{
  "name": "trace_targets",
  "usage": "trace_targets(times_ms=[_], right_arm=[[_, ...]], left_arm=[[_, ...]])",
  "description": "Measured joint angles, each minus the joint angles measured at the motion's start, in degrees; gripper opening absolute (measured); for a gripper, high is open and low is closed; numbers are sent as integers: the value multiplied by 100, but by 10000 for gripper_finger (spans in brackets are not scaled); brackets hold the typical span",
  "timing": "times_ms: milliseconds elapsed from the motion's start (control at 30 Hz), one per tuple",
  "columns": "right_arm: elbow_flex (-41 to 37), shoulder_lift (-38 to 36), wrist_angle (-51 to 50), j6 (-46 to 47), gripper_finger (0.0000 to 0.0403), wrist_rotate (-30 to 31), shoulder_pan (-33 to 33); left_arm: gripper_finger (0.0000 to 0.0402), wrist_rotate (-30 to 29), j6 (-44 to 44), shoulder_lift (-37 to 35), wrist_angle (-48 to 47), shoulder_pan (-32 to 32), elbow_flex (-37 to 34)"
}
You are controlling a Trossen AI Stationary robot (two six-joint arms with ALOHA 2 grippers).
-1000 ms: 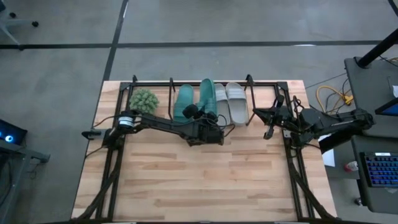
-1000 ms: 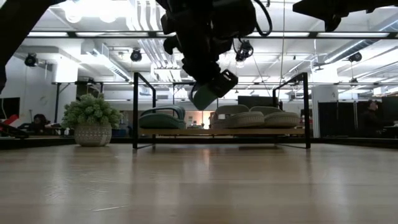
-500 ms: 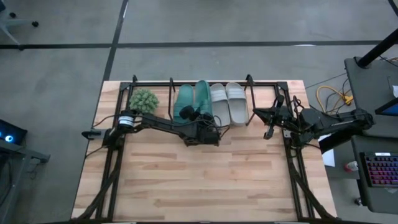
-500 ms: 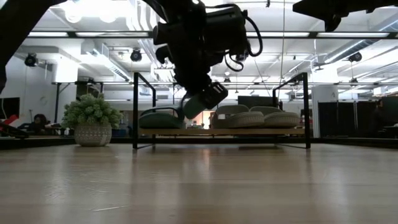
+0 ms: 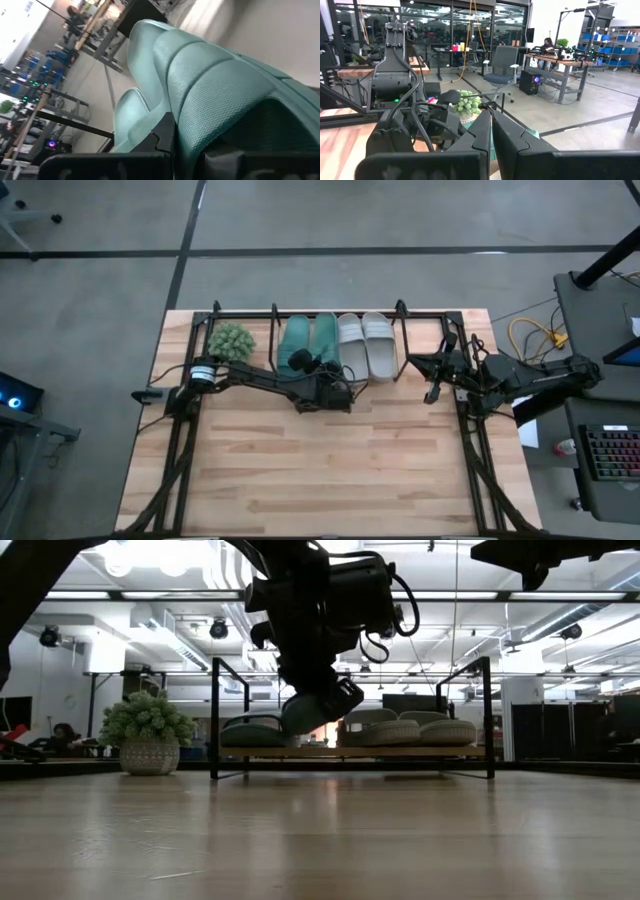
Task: Pick and place slides into the shelf
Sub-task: Put the green slide on the shelf
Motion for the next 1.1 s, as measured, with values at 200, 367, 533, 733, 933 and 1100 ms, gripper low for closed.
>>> trace_targets(times_ms=[200, 367, 533, 733, 933, 1100], right_arm=[[-2, 0, 0, 0, 9, 0, 0], [-2, 0, 0, -2, 9, 0, 0], [-2, 0, 2, 0, 9, -2, 1], [-2, 0, 2, 0, 9, -2, 0], [-4, 0, 4, -4, 9, -2, 0], [-4, 0, 2, -6, 9, -2, 0]], left_arm=[[15, 165, 0, -1, -4, 2, 3], [52, 242, -4, -1, 1, 2, 15], [96, 274, -2, -1, 29, 7, 15], [166, 471, -1, -88, 147, 11, 15], [238, 755, 63, -232, 142, 24, 15], [275, 920, 641, -269, 150, 15, 146]])
